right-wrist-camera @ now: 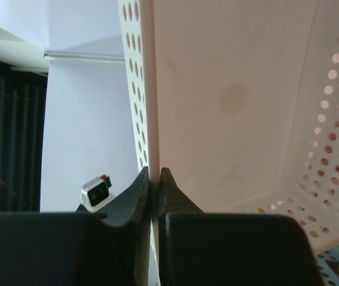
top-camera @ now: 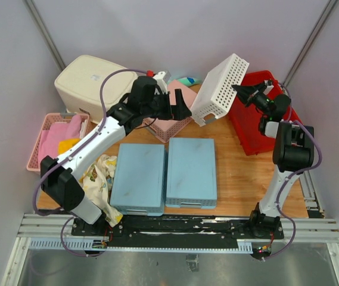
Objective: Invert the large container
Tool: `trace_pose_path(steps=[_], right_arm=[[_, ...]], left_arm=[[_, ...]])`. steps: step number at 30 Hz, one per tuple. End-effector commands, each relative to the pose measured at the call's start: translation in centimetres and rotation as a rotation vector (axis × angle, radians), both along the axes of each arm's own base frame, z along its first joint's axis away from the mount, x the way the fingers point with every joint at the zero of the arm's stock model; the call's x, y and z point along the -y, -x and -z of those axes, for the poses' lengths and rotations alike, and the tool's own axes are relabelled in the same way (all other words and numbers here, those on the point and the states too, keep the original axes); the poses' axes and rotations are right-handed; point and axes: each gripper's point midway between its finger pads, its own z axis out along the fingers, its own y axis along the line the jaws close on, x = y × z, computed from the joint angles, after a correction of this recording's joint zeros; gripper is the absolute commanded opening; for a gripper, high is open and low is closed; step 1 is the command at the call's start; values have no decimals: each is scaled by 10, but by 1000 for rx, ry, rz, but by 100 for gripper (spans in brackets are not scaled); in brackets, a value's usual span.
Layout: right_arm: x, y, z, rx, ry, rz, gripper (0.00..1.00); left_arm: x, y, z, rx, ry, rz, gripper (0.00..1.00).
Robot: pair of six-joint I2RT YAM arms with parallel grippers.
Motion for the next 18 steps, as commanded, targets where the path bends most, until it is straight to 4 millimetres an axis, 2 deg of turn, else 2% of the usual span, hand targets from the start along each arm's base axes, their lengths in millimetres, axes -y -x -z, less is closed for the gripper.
trace_pose_path(steps=[1,5,11,14,18], right_arm=[[9,31,-18,75,19,-71,1],[25,32,20,-27,78,-53,2],[51,48,82,-191,318,10,33],[65,59,97,-279,605,33,48],[77,70,97,-306,796,43,50]], left_arm=[[14,-9,-15,36,37,39,99],[25,-21,-14,39,38,54,99],[48,-33,-11,13,58,119,99],[60,-38,-9,5,75,143,99],[83,-42,-5,7,75,180,99]])
